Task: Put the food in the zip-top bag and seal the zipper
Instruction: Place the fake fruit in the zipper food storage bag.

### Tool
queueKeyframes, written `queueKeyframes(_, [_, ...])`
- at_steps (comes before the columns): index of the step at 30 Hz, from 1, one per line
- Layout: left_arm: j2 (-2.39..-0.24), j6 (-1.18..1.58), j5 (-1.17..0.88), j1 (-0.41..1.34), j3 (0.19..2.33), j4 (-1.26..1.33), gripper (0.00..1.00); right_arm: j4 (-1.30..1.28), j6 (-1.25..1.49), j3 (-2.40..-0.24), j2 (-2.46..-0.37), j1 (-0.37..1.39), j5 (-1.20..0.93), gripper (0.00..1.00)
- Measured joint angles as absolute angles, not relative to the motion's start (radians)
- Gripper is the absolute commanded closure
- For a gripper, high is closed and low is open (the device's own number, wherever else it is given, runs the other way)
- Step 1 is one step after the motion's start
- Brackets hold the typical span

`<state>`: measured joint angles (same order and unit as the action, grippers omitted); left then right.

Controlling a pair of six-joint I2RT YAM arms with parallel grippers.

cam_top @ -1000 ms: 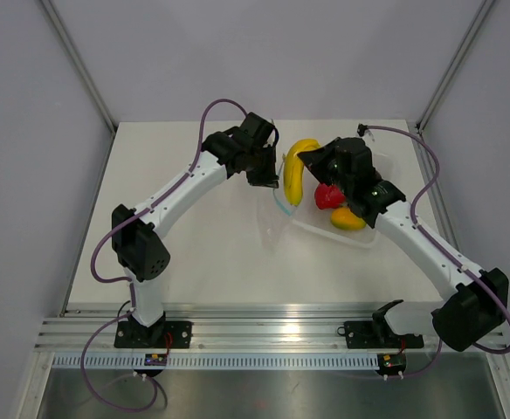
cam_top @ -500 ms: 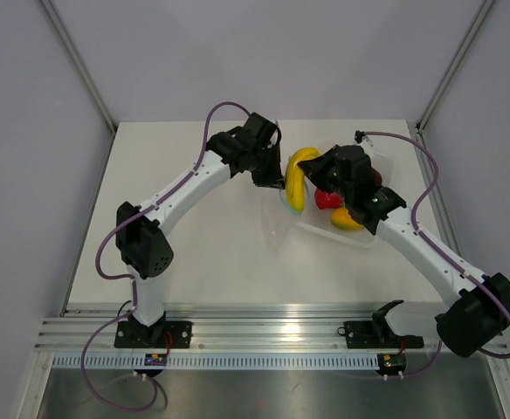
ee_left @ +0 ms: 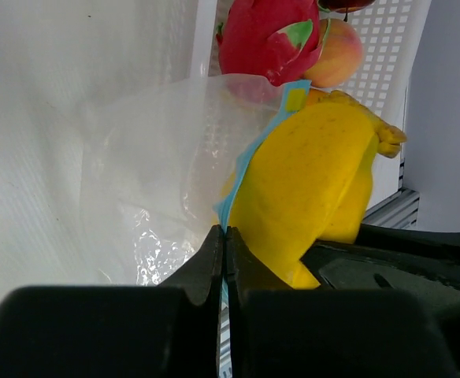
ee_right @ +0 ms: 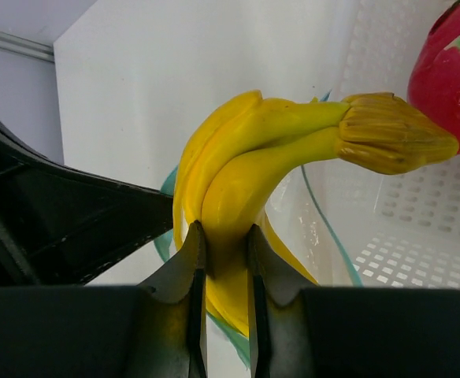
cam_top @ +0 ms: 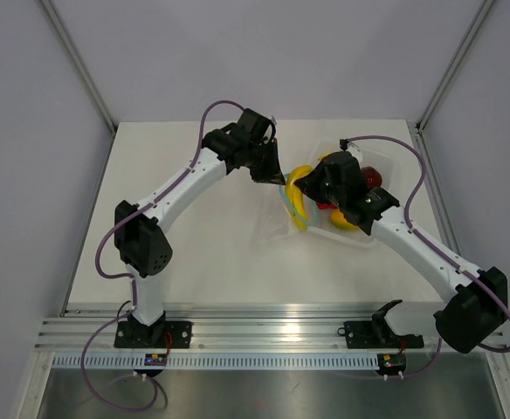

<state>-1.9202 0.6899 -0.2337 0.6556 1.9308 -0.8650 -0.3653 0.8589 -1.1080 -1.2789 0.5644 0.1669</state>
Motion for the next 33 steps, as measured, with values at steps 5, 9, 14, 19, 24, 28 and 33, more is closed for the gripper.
queueKeyframes(5, [-1.922,0.690,-0.289,0.656,1.931,-0.835,1.00,-0.427,0.838,-1.137,-1.333,0.571,0.177,1.00])
queueKeyframes(9, [-1.932,0.689,-0.327,0.660,1.931,-0.805,1.00,-0.530,0.837,-1.230,-1.407,0.584,0.225,1.00])
queueKeyframes(14, [-1.954,0.690,-0.356,0.659,1.931,-0.783,1.00,-0.631,0.884,-1.300,-1.445,0.589,0.299,1.00])
queueKeyframes(19, [-1.955,0.689,-0.365,0.659,1.931,-0.762,1.00,-0.648,0.960,-1.311,-1.441,0.589,0.330,1.00])
queueKeyframes(24, [-1.948,0.689,-0.392,0.646,1.919,-0.723,1.00,-0.649,1.015,-1.311,-1.414,0.589,0.353,1.00])
queueKeyframes(28, [-1.929,0.690,-0.402,0.635,1.895,-0.694,1.00,-0.626,1.074,-1.285,-1.372,0.589,0.375,1.00])
queueKeyframes(33, [-1.917,0.690,-0.410,0.625,1.864,-0.683,1.00,-0.582,1.173,-1.256,-1.320,0.589,0.413,1.00])
